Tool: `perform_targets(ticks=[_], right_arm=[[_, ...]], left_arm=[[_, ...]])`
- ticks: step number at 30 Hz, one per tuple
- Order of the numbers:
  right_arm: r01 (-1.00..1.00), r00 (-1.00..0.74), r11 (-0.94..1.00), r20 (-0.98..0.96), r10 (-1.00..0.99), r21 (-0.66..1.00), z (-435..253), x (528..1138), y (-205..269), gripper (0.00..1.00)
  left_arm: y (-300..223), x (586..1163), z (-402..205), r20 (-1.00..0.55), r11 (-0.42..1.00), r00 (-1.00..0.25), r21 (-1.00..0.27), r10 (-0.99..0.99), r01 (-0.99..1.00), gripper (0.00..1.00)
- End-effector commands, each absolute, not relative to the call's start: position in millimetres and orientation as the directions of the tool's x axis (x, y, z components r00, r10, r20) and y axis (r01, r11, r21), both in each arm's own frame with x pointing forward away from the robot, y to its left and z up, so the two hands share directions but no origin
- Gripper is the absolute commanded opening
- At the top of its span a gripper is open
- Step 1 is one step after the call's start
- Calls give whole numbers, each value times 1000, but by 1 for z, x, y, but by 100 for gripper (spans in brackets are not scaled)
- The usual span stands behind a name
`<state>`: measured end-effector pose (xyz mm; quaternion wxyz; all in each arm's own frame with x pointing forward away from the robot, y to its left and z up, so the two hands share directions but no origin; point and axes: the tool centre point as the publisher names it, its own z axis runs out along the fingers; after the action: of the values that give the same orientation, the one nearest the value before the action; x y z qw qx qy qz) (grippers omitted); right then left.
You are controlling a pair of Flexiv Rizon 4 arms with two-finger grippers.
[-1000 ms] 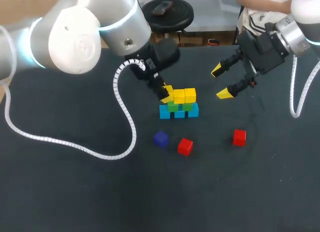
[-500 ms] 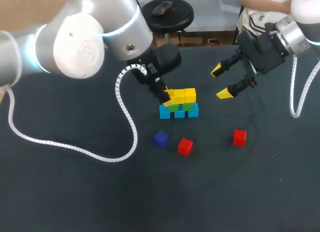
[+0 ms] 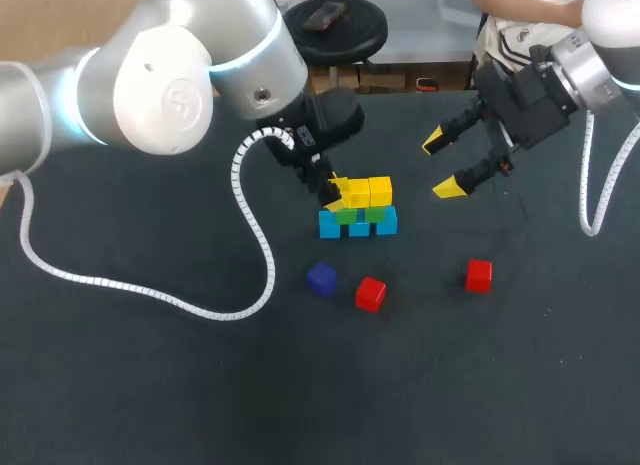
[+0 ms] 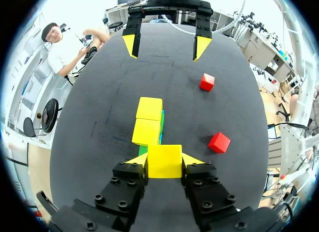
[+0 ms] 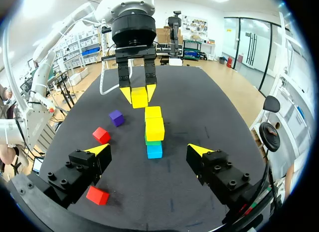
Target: Place the blue cubes, place green cubes on the blue cubes, place the yellow cubes on the green cubes, then place the red cubes on the yellow cubes, and place purple cube on the red cubes.
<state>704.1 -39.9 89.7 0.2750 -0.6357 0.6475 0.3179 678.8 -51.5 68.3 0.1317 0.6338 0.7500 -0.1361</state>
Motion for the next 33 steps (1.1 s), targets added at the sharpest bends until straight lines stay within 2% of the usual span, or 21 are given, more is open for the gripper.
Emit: perform_targets(ticks=[1, 33], right_arm=[[-998, -40, -9, -761, -648, 60, 90, 703, -40, 100], [-998, -40, -9, -761, -648, 60, 90, 703, -40, 100]], left_arm=[[-52, 681, 64, -375, 152, -157, -42, 914, 987, 0], [-49, 682, 56, -367, 122, -129, -42, 921, 992, 0]])
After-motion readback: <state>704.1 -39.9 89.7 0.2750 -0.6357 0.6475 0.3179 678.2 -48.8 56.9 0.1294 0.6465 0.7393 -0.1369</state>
